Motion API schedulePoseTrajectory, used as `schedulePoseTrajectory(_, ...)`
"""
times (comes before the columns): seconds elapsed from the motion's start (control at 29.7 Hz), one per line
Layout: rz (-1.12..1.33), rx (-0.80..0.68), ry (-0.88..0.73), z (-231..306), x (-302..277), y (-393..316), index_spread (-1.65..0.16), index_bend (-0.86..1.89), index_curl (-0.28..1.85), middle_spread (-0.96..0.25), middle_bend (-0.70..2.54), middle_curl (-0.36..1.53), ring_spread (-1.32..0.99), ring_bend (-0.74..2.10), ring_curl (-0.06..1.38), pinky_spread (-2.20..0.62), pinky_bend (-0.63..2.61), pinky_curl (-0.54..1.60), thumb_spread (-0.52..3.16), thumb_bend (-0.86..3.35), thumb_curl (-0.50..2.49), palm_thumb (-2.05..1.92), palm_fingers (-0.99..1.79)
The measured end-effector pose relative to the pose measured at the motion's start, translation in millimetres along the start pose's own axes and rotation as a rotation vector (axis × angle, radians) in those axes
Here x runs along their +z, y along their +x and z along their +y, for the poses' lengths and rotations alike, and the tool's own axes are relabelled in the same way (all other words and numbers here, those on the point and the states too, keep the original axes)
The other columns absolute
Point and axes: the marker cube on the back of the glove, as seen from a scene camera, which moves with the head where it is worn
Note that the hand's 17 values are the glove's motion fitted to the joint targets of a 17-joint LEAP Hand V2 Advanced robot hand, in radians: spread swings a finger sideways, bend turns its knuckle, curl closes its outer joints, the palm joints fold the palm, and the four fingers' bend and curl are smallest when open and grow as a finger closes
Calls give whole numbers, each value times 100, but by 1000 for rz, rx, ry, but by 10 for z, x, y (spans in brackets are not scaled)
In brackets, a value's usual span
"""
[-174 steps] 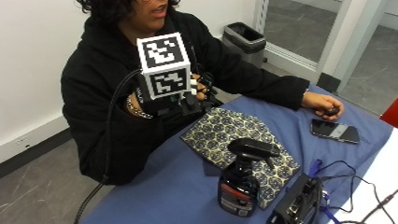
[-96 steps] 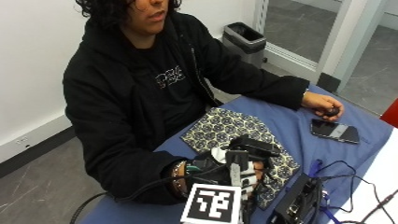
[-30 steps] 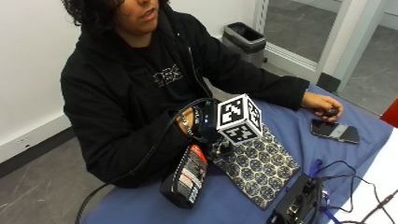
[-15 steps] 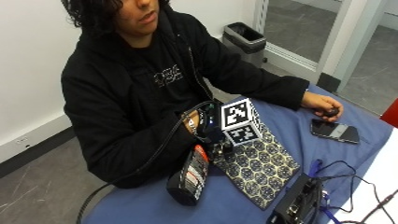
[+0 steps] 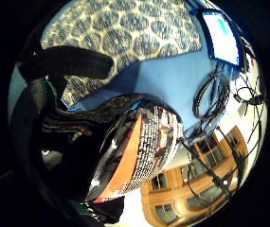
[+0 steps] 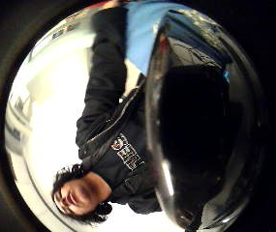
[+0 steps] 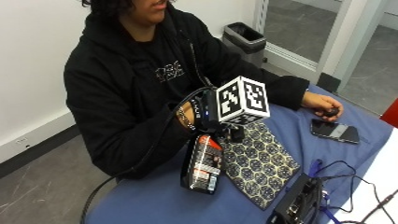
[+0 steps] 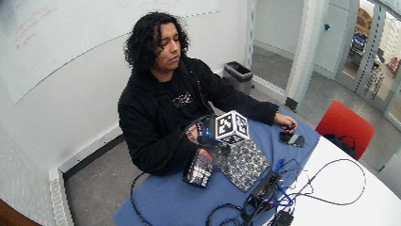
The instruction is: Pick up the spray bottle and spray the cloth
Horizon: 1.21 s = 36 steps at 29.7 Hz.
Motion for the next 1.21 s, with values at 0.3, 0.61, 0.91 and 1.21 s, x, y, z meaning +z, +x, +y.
schedulePoseTrajectory(0.3,-134,-388,373,-369,-615,-483,-24,22,62,-16,63,61,-21,68,51,-26,42,44,120,-2,63,104,131)
schedulePoseTrajectory(0.61,-344,-581,594,-1190,-869,-953,-25,22,63,-17,64,61,-21,67,50,-27,44,44,113,-2,63,100,134)
schedulePoseTrajectory(0.91,-648,-581,612,-1834,-850,-1038,-25,24,63,-17,64,60,-21,67,50,-26,41,43,112,-1,63,100,131)
schedulePoseTrajectory(1.21,-850,-575,692,-2097,-884,-909,-25,22,64,-16,62,60,-20,67,50,-27,43,43,114,-1,63,102,131)
